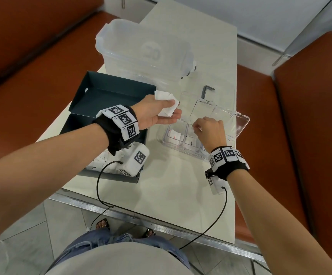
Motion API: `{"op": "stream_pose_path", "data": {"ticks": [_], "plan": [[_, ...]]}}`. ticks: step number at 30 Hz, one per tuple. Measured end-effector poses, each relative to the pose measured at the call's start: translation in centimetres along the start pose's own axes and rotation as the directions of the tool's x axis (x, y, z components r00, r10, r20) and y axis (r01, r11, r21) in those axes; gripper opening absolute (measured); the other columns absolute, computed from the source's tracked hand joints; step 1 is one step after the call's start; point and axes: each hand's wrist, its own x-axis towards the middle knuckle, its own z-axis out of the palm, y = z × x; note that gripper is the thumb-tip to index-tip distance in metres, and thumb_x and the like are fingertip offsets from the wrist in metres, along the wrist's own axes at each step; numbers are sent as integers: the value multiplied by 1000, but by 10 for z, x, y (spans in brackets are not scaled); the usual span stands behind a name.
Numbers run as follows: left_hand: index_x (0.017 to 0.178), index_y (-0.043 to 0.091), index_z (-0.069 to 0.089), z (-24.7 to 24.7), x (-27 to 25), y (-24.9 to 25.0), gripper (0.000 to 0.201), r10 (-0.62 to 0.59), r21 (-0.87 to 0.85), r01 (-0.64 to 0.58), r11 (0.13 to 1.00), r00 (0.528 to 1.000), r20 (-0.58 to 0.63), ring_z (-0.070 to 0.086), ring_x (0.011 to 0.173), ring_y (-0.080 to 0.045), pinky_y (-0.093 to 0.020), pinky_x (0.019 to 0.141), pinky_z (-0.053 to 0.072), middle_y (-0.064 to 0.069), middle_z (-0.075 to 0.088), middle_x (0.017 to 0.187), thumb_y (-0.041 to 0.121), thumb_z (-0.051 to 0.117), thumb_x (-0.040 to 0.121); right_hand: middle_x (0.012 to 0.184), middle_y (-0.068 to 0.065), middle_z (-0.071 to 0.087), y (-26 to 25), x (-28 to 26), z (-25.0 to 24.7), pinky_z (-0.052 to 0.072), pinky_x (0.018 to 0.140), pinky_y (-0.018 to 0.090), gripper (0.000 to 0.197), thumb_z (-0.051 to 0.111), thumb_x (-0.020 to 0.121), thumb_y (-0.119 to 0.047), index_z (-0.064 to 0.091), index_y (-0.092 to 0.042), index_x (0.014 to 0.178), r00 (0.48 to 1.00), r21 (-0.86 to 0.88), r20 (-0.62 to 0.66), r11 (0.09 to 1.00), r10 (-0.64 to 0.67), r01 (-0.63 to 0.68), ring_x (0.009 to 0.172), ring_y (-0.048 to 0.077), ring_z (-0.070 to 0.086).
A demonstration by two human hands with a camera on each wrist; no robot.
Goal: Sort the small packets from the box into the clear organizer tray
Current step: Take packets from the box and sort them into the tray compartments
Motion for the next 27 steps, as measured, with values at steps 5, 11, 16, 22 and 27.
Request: {"op": "stream_pose_path", "data": {"ticks": [5, 11, 16, 22, 27], "plan": [[126, -5, 56, -3, 1, -1, 32, 2, -8, -2, 1000, 1000, -4, 70, 87, -25, -32, 76, 61, -21, 68, 109, 12, 54, 99, 97, -1, 72, 3, 0, 2, 25, 82, 36, 18, 54, 95, -23, 71, -21, 102, 997, 35, 59, 998, 50, -52, 95, 24, 55], [125, -4, 56, -7, 2, -3, 31, -2, -24, 1, 1000, 1000, -13, 72, 83, -23, -29, 67, 60, -20, 69, 104, 13, 55, 99, 104, -7, 69, 3, 0, -1, 24, 83, 38, 30, 68, 85, -41, 68, -26, 111, 991, -4, 132, 999, 33, -32, 104, 21, 50], [123, -3, 57, -7, 2, -5, 29, -2, -29, 2, 1000, 1000, -1, 72, 85, -24, -30, 69, 60, -20, 69, 106, 13, 55, 99, 99, -3, 71, -1, 1, 1, 23, 83, 38, 17, 59, 93, -26, 69, -25, 107, 990, -79, 140, 997, 1, 11, 101, 22, 50], [120, -2, 58, -8, 5, -4, 27, 4, -31, -4, 1000, 1000, 1, 73, 82, -23, -29, 67, 60, -19, 70, 102, 13, 56, 98, 89, -1, 71, 1, 9, -4, 17, 77, 35, 22, 56, 89, -3, 68, -19, 99, 997, 22, 52, 998, 55, -56, 95, 24, 51], [116, -1, 60, -10, 5, -4, 23, 7, -38, -7, 999, 1000, 7, 73, 83, -23, -29, 67, 60, -18, 71, 99, 13, 56, 98, 93, 3, 66, -2, 10, -2, 21, 78, 34, 16, 60, 88, -4, 71, -14, 94, 995, 43, 85, 997, 57, -61, 96, 27, 53]]}}
